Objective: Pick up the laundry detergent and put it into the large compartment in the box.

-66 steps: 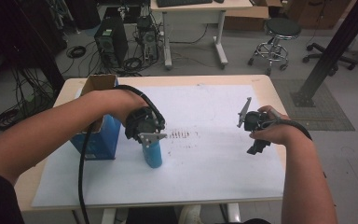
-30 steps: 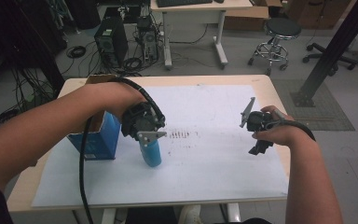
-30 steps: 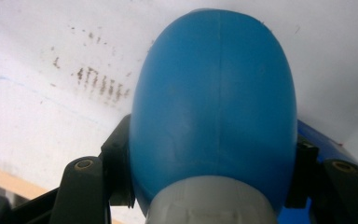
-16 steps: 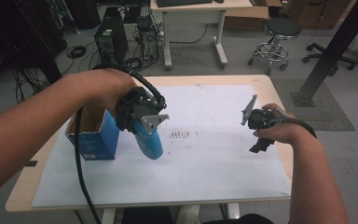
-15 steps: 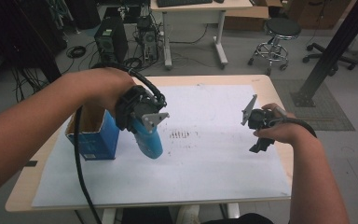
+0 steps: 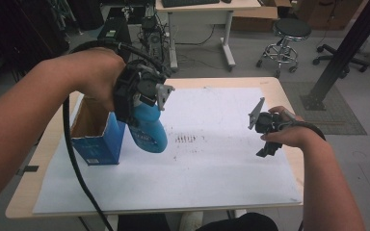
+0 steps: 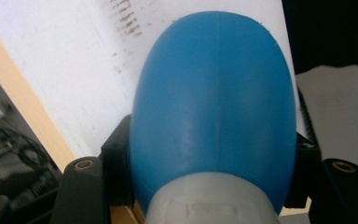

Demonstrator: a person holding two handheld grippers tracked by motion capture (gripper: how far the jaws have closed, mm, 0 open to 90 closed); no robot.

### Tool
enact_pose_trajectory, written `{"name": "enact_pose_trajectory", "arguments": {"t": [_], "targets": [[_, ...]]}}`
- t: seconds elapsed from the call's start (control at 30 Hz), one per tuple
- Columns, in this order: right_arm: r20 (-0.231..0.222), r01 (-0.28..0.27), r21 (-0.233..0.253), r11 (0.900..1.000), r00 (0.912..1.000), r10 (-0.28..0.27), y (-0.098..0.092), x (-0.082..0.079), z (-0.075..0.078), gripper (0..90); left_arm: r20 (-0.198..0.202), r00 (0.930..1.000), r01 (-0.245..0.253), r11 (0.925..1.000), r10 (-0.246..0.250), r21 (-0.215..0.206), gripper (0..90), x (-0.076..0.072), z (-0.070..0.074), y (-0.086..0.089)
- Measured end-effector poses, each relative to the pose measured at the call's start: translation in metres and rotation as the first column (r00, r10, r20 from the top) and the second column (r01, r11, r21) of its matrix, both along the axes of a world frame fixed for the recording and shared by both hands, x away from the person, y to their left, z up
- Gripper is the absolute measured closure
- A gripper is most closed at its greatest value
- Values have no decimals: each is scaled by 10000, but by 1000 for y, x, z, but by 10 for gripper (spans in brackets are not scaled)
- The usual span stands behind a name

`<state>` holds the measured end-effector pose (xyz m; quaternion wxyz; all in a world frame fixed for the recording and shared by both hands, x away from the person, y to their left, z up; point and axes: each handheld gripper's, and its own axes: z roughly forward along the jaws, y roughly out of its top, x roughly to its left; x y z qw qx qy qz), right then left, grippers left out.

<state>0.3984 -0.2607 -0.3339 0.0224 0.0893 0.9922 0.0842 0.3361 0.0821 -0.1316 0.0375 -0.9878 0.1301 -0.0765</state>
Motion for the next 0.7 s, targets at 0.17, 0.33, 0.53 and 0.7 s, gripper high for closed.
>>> {"name": "enact_pose_trajectory", "arguments": {"t": [0.17,0.33,0.53,0.7], "targets": [[72,-130,108,9999,9999,129,0,1,1,59,-44,9927,-1209,9927,1209,-38,381,3,15,1],[99,-158,154,9998,9998,156,0,1,1,59,-87,9717,-2360,9717,2359,-62,381,9,28,5],[126,-237,191,9995,9996,234,1,2,0,59,-173,9292,-3696,9288,3693,-274,381,18,46,14],[128,-324,147,9994,9994,322,4,2,0,60,-42,8904,-4549,8897,4551,-397,381,24,58,24]]}}
